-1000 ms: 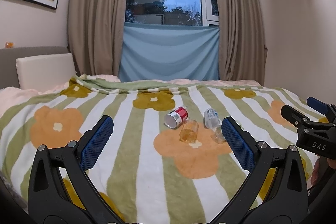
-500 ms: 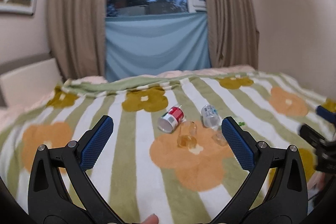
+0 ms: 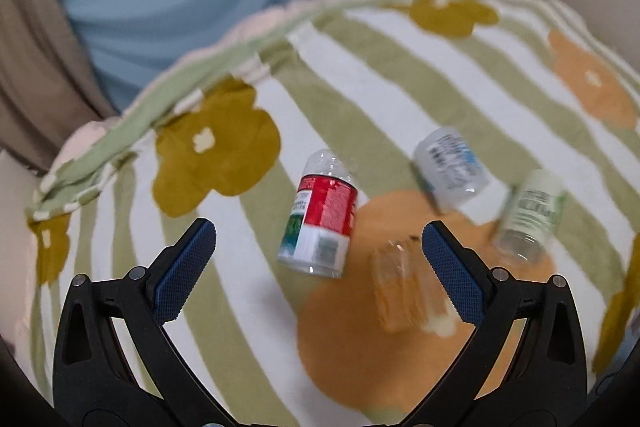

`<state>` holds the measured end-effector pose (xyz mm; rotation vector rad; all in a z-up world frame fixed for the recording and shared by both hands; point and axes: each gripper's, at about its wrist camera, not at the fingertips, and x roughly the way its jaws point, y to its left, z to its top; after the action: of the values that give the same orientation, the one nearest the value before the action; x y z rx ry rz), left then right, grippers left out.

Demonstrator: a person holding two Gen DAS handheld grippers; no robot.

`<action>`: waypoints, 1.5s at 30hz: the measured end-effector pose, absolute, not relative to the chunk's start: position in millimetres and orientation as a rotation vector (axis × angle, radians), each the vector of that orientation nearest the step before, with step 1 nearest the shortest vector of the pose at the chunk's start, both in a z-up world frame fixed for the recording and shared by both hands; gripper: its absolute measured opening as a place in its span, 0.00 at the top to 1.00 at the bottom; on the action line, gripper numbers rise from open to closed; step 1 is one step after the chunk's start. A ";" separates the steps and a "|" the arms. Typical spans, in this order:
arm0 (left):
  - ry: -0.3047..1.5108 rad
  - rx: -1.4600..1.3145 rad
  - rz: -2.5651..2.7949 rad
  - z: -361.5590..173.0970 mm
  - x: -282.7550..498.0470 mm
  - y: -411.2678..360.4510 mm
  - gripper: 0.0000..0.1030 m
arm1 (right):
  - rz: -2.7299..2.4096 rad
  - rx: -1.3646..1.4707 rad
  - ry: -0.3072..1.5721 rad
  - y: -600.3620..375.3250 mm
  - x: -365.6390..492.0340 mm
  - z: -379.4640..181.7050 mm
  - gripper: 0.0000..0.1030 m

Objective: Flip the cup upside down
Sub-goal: 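Lower the left gripper onto the red-labelled bottle and close around it, then lift the red-labelled bottle with the left gripper and release it on the bed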

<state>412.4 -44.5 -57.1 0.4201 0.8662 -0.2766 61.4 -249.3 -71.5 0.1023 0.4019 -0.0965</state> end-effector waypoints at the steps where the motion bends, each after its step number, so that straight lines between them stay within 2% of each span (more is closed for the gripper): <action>1: 0.889 0.419 -0.274 -64.0 424.2 -45.2 0.00 | -0.093 0.106 0.409 -251.0 66.2 -75.1 0.00; 12: 1.230 0.530 -0.334 -150.2 517.2 -63.5 0.03 | -0.033 0.145 0.432 -257.0 100.7 -110.2 0.00; 17: 1.298 0.543 -0.354 -163.9 528.9 -64.1 0.19 | -0.015 0.192 0.430 -262.5 114.5 -118.2 0.00; 19: 1.320 0.548 -0.360 -168.7 530.0 -64.1 0.38 | -0.011 0.194 0.428 -262.5 116.9 -120.0 0.00; 20: 1.332 0.551 -0.365 -170.9 530.1 -64.0 0.42 | -0.011 0.194 0.428 -262.4 117.6 -120.5 0.00; 29: 1.312 0.602 -0.361 -154.6 518.3 -68.4 0.43 | 0.010 0.182 0.416 -252.3 112.6 -116.9 0.00; 35: 1.276 0.626 -0.331 -112.1 489.8 -53.3 0.43 | 0.026 0.184 0.388 -244.5 101.0 -102.2 0.00; 39: 1.269 0.625 -0.357 -81.5 442.6 -37.1 0.43 | 0.054 0.190 0.371 -237.7 90.8 -88.6 0.00; 45: 1.240 0.676 -0.425 -69.0 345.5 -51.3 0.43 | 0.105 0.165 0.429 -228.0 72.6 -79.3 0.00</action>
<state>345.5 -51.3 -69.0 0.6756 1.2398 -0.4254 72.6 -228.0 -79.3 0.1650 0.4294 0.1049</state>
